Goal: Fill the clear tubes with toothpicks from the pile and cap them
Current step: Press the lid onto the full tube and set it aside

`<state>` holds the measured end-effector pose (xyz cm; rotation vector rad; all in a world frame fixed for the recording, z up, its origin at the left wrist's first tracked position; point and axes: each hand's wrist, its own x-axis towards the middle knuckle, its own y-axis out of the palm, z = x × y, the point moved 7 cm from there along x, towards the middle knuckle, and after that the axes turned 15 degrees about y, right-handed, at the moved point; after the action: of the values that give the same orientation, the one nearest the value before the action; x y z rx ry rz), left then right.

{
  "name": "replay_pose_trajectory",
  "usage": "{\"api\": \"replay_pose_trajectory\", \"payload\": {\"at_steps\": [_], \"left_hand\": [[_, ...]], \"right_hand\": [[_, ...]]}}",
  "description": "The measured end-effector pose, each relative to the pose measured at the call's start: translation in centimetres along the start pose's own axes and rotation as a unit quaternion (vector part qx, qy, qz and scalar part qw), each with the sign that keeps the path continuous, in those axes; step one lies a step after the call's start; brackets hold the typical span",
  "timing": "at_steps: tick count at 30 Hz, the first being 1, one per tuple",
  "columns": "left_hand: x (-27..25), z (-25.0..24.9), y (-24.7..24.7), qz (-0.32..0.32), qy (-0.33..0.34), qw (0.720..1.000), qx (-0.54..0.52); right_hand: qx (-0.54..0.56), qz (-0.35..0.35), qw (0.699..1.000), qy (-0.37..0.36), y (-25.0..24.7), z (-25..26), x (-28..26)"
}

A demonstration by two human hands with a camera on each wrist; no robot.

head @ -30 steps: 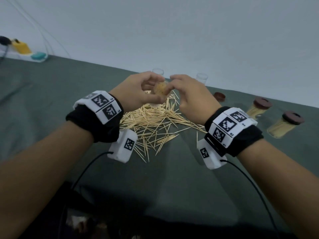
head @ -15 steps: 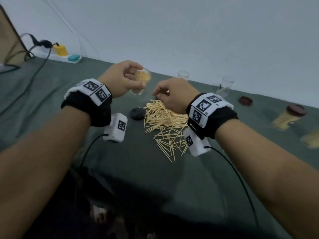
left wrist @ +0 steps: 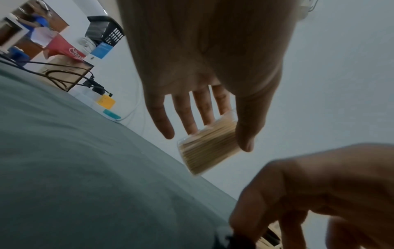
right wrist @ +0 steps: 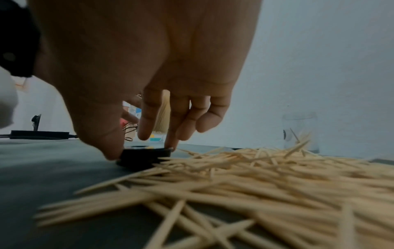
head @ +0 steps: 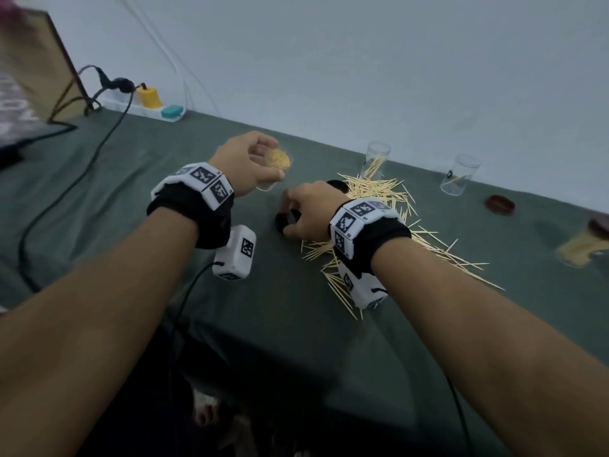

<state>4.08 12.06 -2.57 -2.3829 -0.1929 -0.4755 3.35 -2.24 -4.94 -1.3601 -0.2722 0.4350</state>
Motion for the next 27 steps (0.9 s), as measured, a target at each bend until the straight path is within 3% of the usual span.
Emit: {"api": "replay_pose_trajectory", "payload": {"at_steps": [6, 10, 15, 20, 27], "left_hand": [[0.4, -1.4, 0.7, -0.014, 0.022, 1.0, 0.018], [0.5, -3.3, 2.0, -0.014, 0.043, 0.999, 0.022], [0.5, -7.1, 5.7, -0.003, 0.059, 0.997, -0.044], [0.0, -11.4, 9.6, 0.033, 0.095, 0.993, -0.064], [-0.8, -14.9, 12.8, 0.087, 0.151, 0.983, -0.052]], "right_hand": [[0.097, -0.074, 0.993, -0.01, -3.3, -1.6, -1.8], [0.18, -0.112, 0.977, 0.034, -6.4, -5.3, -3.8], [0.279, -0.154, 0.945, 0.076, -9.6, -10.2, -6.9], [0.319, -0.173, 0.927, 0.098, -11.1, -14.1, -9.8], [0.32, -0.169, 0.926, 0.107, -10.2, -17.7, -11.9]]}}
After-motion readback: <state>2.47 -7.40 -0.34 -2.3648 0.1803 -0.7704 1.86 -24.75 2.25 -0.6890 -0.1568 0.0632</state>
